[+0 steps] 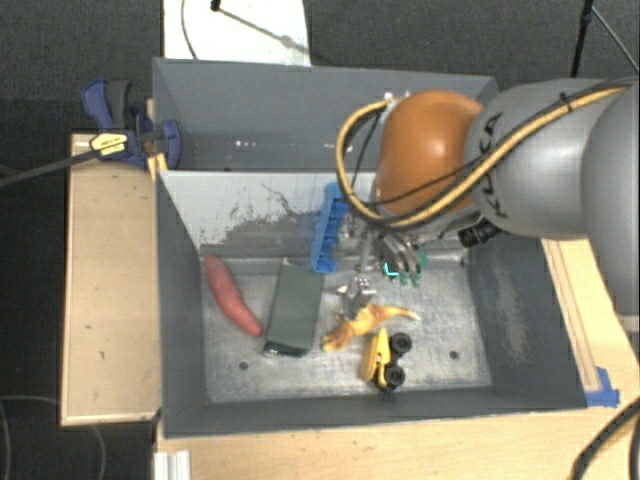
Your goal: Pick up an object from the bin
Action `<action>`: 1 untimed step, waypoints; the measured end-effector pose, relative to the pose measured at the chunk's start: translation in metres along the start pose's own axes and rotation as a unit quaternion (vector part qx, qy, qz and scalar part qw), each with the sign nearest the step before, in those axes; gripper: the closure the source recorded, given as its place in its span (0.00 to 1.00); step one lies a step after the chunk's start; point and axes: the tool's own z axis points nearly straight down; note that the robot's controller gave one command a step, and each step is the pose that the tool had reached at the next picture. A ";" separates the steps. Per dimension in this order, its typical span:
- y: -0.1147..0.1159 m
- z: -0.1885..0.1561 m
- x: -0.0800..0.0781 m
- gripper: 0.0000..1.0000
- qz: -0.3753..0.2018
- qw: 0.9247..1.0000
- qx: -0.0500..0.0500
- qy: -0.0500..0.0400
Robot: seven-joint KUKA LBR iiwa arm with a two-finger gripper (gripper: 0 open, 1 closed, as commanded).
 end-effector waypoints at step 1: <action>0.000 -0.003 -0.001 0.00 0.001 1.000 0.000 -0.003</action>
Offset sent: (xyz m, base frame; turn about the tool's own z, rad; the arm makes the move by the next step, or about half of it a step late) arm -0.0612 0.0103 -0.0638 -0.1909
